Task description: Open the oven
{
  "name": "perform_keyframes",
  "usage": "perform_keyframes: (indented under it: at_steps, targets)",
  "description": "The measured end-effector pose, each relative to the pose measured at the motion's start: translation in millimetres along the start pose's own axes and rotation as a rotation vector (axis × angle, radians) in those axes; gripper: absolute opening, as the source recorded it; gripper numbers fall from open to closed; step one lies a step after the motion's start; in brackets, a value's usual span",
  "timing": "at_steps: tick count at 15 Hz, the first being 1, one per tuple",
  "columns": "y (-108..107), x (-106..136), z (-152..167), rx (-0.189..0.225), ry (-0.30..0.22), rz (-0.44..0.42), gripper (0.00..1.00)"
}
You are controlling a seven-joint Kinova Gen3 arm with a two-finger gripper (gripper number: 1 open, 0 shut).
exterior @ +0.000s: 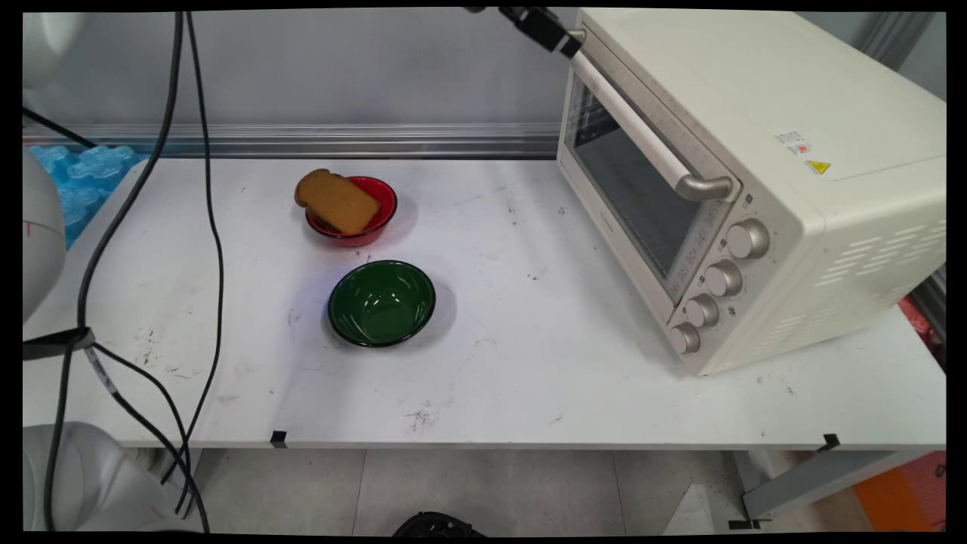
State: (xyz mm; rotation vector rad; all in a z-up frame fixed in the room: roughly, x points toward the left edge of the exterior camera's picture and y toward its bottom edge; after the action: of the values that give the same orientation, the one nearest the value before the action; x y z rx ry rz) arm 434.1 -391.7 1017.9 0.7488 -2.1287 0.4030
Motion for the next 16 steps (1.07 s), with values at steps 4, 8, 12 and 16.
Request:
perform_keyframes:
  at_steps: [4, 8, 12, 16]
  targets:
    - [1.0, 13.3, 10.1, -0.011, 0.016, 0.002, 0.0]
    - [3.5, 21.6, 25.4, -0.033, 0.024, -0.001, 0.0]
    - [4.8, 26.2, 41.8, -0.051, 0.023, -0.005, 0.0]
    - [6.6, 25.4, 56.5, -0.066, 0.012, -0.007, 0.0]
